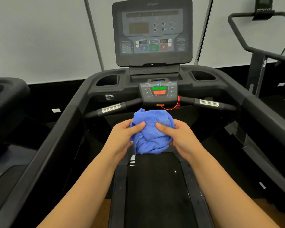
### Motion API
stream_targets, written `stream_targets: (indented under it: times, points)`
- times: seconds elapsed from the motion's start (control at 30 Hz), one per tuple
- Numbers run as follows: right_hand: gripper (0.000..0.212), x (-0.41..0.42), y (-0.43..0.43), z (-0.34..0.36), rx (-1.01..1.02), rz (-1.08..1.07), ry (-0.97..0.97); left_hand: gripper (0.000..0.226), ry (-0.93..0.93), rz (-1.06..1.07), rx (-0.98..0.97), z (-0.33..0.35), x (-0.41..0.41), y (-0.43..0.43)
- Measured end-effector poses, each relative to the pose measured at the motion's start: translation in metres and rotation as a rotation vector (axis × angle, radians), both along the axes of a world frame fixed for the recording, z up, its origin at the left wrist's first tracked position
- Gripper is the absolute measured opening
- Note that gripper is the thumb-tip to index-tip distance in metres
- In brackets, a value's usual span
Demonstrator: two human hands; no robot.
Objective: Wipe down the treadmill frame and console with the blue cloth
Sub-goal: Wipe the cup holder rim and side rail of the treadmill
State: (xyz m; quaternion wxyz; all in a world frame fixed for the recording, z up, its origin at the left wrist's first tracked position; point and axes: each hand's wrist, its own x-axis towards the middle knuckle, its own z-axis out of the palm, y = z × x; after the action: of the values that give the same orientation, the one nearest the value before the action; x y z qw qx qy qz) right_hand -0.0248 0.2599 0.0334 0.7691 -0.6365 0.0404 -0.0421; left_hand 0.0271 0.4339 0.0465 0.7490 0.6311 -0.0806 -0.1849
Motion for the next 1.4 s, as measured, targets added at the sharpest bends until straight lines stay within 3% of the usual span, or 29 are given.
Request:
stream_targets:
  times: [0.33,0.5,0.73,1.17,1.4]
  points:
    - [0.03,0.029,-0.021,0.017,-0.079,-0.162,-0.081,0.02,-0.002,-0.095,-0.085,0.019,0.044,-0.03]
    - [0.028,0.048,-0.035,0.034,-0.123,-0.275,-0.114,0.035,-0.068,-0.201,-0.089,0.028,0.083,-0.056]
    - [0.026,0.05,-0.07,0.051,-0.289,-0.532,-0.124,0.019,-0.177,-0.415,-0.083,0.036,0.126,-0.114]
    - [0.025,-0.034,-0.14,0.038,-0.311,-0.973,-0.001,0.029,-0.135,-0.831,-0.079,0.019,0.08,-0.249]
    - [0.026,-0.069,-0.189,0.029,-0.254,-1.04,0.012,0.028,-0.174,-0.826,-0.069,0.012,0.044,-0.308]
